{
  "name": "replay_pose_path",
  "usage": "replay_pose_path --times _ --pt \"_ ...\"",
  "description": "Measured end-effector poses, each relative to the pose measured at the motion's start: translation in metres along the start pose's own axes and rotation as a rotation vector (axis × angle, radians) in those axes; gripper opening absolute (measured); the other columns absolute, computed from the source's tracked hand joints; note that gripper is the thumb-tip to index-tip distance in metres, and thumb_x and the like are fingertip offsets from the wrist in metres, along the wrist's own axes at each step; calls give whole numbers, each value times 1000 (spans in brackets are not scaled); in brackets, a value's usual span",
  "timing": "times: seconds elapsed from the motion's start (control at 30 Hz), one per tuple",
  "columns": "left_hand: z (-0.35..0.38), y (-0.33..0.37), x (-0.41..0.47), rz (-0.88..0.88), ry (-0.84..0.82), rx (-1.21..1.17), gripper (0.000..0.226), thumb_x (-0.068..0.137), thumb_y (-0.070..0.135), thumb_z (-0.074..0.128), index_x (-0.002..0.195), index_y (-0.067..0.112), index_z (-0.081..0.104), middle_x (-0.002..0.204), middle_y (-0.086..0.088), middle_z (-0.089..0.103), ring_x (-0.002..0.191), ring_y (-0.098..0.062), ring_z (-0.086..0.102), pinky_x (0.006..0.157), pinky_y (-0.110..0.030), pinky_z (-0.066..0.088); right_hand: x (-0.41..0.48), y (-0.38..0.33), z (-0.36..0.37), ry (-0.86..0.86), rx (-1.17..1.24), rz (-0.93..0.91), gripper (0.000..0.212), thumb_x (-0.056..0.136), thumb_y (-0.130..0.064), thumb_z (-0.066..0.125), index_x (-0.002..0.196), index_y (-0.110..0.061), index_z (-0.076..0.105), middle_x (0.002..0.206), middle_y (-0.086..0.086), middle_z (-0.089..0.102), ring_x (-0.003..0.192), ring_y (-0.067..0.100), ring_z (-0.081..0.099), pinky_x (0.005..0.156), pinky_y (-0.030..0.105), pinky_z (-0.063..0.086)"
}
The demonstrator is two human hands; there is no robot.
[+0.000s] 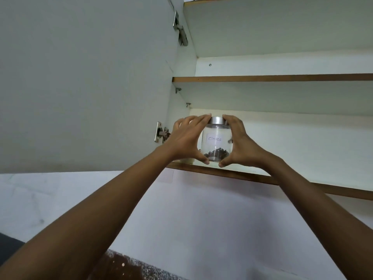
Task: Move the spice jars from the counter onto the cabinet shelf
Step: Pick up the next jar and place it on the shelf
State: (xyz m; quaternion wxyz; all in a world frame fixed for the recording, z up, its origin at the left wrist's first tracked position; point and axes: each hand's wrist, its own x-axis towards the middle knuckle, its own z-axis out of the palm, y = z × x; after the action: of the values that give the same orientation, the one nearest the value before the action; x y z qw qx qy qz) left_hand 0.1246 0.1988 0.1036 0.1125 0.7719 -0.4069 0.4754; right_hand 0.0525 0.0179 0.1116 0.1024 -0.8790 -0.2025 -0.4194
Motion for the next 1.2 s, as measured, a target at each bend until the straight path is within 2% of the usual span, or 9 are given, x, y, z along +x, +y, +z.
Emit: replay_pose_path --times 0.17,0.3,0.5,0.77,0.9,0.97,1.03,1.13,1.2 --pt "32 -15 6 -60 -85 54 129 54 61 78 150 20 3 157 4 12 143 -24 9 114 -50 6 14 31 31 -64 74 56 127 46 -12 90 144 -19 9 146 -4 9 130 16 25 102 39 43" --pt "42 -23 7 -72 -81 111 127 56 63 77 150 23 1 157 5 10 143 -26 1 113 -52 -3 21 43 42 -61 167 88 119 50 -6 88 142 -20 14 143 -3 13 128 16 27 104 38 40" --pt "55 -34 9 -115 -76 73 125 56 65 75 150 28 0 158 -1 -5 144 -29 -7 113 -49 6 29 49 47 -73 249 133 110 56 3 84 141 -23 18 141 -1 17 113 18 36 83 23 42" --pt "64 -43 7 -120 -69 4 122 59 63 75 150 26 4 157 -1 6 143 -27 -3 112 -52 16 33 55 58 -45 271 142 110 58 6 80 142 -22 15 146 0 14 122 18 32 82 18 41" --pt "66 -46 7 -106 -66 -20 120 58 63 75 150 29 6 157 -3 5 143 -29 -5 112 -53 15 32 58 60 -71 237 145 120 60 2 80 146 -30 3 155 -4 -6 139 19 17 96 28 41" --pt "68 -47 6 -131 -84 -68 121 58 62 76 150 30 3 158 -4 -4 143 -32 -12 112 -55 12 29 58 59 -94 219 152 126 63 -2 80 145 -37 -9 154 -8 -21 144 17 4 105 34 37" --pt "71 -46 2 -156 -90 -89 122 60 64 73 149 30 -2 157 -5 -15 142 -32 -20 112 -56 6 22 53 58 -76 208 181 127 66 -8 81 143 -39 -15 152 -6 -29 144 17 -2 109 32 29" --pt "76 -37 -12 -166 -20 -78 111 71 69 60 149 25 -6 156 -8 -18 142 -29 -22 115 -53 -3 2 42 53 6 91 215 116 72 -22 78 146 -30 -11 154 -1 -21 144 23 1 111 39 21" --pt "76 -25 -25 -145 79 -67 94 80 66 49 150 24 2 158 -8 -5 144 -28 -14 116 -52 -1 -17 31 50 73 -39 202 101 75 -27 74 148 -28 4 156 -2 -6 141 27 12 109 43 23"
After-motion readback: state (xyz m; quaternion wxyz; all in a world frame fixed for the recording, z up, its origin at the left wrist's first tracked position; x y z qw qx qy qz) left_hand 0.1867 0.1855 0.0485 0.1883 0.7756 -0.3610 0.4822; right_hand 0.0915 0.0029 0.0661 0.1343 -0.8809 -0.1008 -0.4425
